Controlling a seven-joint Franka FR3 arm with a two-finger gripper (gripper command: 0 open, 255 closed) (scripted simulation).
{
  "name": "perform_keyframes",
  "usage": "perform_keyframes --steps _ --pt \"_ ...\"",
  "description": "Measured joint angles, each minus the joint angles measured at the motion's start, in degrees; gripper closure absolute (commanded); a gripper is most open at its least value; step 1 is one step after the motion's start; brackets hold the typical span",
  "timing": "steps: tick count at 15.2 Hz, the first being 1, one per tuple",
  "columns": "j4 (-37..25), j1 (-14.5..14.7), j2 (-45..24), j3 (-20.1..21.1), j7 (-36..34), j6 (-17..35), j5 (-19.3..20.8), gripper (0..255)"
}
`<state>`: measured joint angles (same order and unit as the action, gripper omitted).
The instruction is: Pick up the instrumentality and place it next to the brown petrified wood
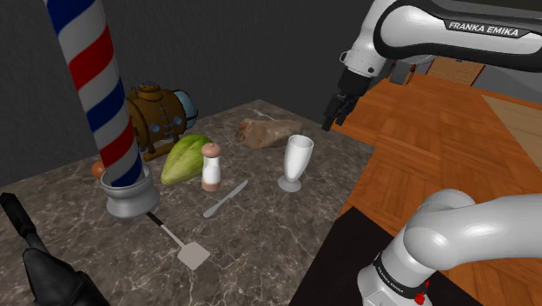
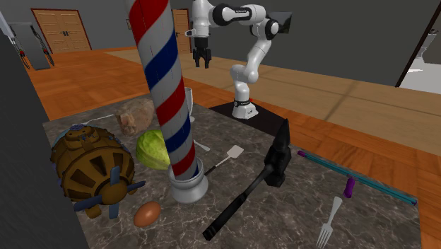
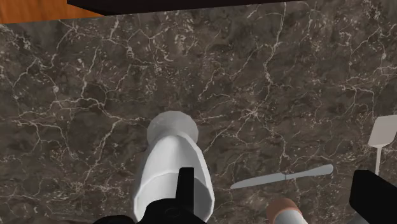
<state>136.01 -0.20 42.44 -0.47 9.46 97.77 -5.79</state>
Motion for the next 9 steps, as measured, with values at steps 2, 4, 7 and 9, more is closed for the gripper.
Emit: perform_keyframes --steps 2,4,7,9 --pt "0.4 0.2 0.0 0.5 -0.5 0.5 -0.3 0" --pt "0.8 1.0 -1.3 2.5 -2.3 2.3 -1.2 0" --pt "2.2 2.2 -3.6 5.6 -4.9 6.2 -2.6 0" --pt "2.4 3.0 -5.9 7.8 -6.7 9.0 -3.4 0"
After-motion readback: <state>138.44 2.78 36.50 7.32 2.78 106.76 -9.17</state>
